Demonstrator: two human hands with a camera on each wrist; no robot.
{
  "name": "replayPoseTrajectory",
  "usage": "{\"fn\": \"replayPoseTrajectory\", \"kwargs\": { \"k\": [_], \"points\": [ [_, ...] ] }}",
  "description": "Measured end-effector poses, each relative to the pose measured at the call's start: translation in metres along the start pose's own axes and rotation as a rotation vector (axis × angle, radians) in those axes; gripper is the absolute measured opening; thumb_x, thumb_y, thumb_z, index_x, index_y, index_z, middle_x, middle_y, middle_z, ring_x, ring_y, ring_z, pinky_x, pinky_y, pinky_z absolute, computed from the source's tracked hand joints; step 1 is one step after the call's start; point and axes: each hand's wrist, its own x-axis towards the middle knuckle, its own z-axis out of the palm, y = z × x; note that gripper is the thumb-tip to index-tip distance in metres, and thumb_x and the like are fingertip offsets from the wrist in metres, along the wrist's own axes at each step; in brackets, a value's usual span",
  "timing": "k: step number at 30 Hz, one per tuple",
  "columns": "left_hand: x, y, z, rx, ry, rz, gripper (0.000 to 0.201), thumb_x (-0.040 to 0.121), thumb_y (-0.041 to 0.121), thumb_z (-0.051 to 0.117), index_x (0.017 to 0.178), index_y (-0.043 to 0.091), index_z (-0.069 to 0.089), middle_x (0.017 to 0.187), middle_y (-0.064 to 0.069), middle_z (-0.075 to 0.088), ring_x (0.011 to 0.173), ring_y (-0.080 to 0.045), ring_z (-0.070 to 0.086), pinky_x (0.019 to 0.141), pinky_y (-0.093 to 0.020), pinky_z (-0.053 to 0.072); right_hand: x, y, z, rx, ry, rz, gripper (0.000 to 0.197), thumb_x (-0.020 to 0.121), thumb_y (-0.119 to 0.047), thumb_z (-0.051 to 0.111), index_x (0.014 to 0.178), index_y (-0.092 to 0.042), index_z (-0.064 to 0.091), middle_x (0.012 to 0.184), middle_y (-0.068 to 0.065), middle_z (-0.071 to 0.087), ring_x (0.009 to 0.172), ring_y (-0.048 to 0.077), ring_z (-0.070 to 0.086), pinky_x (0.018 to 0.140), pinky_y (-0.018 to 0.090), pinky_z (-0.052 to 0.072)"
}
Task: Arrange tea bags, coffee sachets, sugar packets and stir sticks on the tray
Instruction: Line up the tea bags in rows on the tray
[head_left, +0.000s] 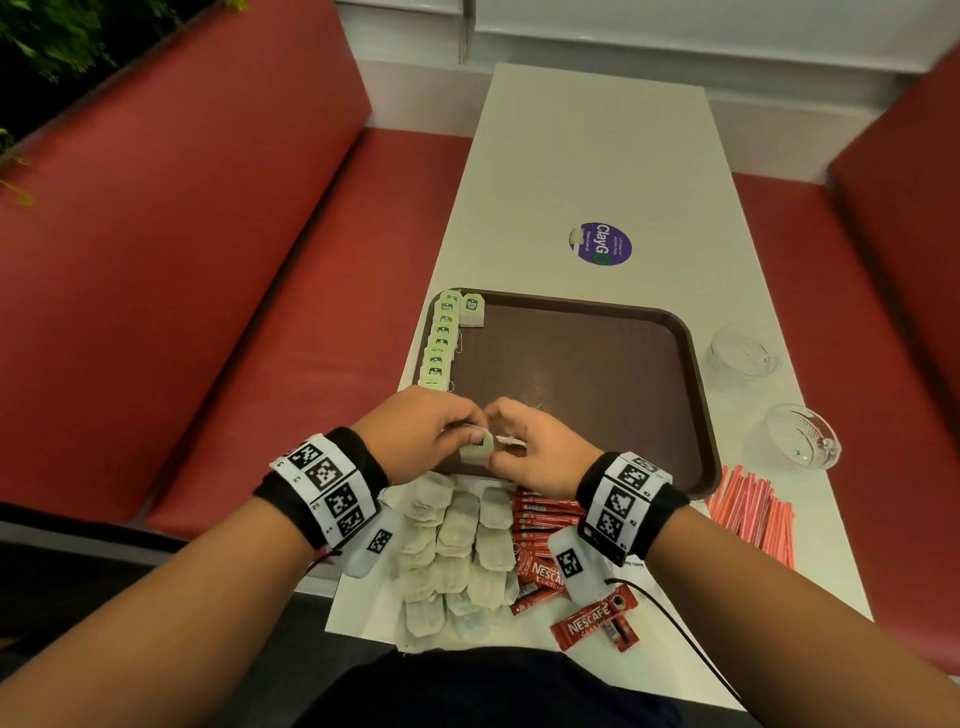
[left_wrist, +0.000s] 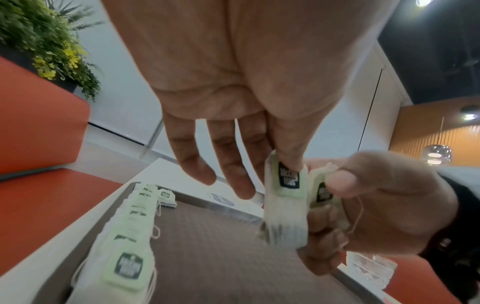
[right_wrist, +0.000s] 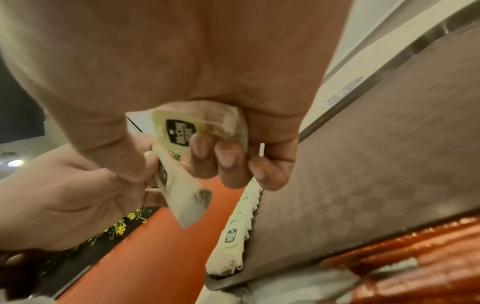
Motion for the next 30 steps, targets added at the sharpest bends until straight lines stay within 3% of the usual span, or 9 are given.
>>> {"fn": "replayPoseTrajectory", "kwargs": {
  "k": [2,4,8,10,13,18,21,25,30],
  "points": [
    [0.004,0.003,-0.007,-0.008,0.035,0.019,0.011,0.097,0.032,0.062,0.101,0.029,0.071,0.076,0.018,0.063,0.071,0.008,0.054,0.065,-0.015,0.041,0.003,0.001,0.000,-0.027,0.036,-0.025,0.009,0.086,-0.028,0.066,0.091,-0.025,0.060,0.077,-0.008,0.062,0.070,0.008,0.058,0.066,0.029,0.048],
    [0.007,0.004,-0.011,0.003,0.057,0.055,0.010,0.096,0.033,0.063,0.100,0.030,0.072,0.082,0.015,0.068,0.075,0.002,0.058,0.070,-0.021,0.046,0.007,0.002,-0.001,-0.037,0.069,-0.038,0.005,0.089,-0.022,0.066,0.089,-0.018,0.063,0.073,-0.008,0.060,0.065,0.007,0.055,0.063,0.029,0.046],
    [0.011,0.000,-0.009,-0.156,0.145,-0.001,0.009,0.090,0.032,0.072,0.098,0.028,0.072,0.083,0.009,0.068,0.076,-0.007,0.060,0.070,-0.024,0.048,0.015,0.003,-0.008,0.012,0.120,-0.027,0.019,0.092,-0.033,0.067,0.084,-0.016,0.062,0.072,0.004,0.063,0.063,0.019,0.058,0.059,0.037,0.047],
    [0.014,-0.005,-0.008,-0.217,0.124,-0.088,0.017,0.085,0.032,0.076,0.100,0.026,0.072,0.084,0.010,0.067,0.076,-0.004,0.058,0.070,-0.023,0.047,0.018,0.003,-0.012,0.038,0.135,-0.029,0.021,0.093,-0.038,0.067,0.086,-0.018,0.063,0.074,0.004,0.065,0.063,0.018,0.058,0.059,0.035,0.049],
    [0.023,-0.015,-0.008,-0.225,0.109,-0.152,0.007,0.087,0.029,0.075,0.091,0.024,0.073,0.074,0.013,0.064,0.069,0.000,0.054,0.067,-0.020,0.042,0.025,0.003,-0.015,0.094,0.169,-0.006,0.021,0.094,-0.041,0.066,0.095,-0.020,0.065,0.078,0.002,0.067,0.062,0.008,0.056,0.059,0.031,0.047],
    [0.065,-0.038,-0.014,-0.225,0.213,-0.309,0.018,0.086,0.028,0.076,0.072,0.030,0.064,0.065,0.014,0.060,0.062,-0.002,0.052,0.064,-0.024,0.043,0.030,0.008,-0.018,0.129,0.234,0.132,0.019,0.097,-0.026,0.059,0.113,-0.025,0.051,0.074,-0.004,0.058,0.056,0.013,0.051,0.058,0.030,0.044],
    [0.105,-0.060,-0.020,-0.176,0.304,-0.442,0.011,0.083,0.027,0.079,0.086,0.027,0.069,0.079,0.007,0.070,0.079,-0.011,0.064,0.080,-0.028,0.052,0.026,0.010,-0.021,0.194,0.234,0.157,0.023,0.094,-0.013,0.052,0.111,-0.022,0.040,0.075,0.004,0.053,0.059,0.019,0.049,0.056,0.037,0.044],
    [0.150,-0.086,-0.021,-0.119,0.322,-0.615,0.028,0.076,0.033,0.084,0.099,0.026,0.068,0.094,0.001,0.073,0.100,-0.018,0.065,0.092,-0.033,0.053,0.024,0.016,-0.026,0.183,0.245,0.168,0.011,0.092,-0.012,0.048,0.092,-0.021,0.041,0.076,0.006,0.054,0.064,0.021,0.049,0.060,0.043,0.045],
    [0.183,-0.100,-0.017,-0.077,0.308,-0.714,0.035,0.073,0.034,0.086,0.102,0.023,0.069,0.100,0.003,0.063,0.091,-0.016,0.060,0.079,-0.026,0.049,0.028,0.019,-0.032,0.128,0.241,0.164,0.007,0.084,-0.023,0.048,0.078,-0.024,0.051,0.079,0.004,0.066,0.073,0.023,0.059,0.072,0.045,0.051]
  ]
}}
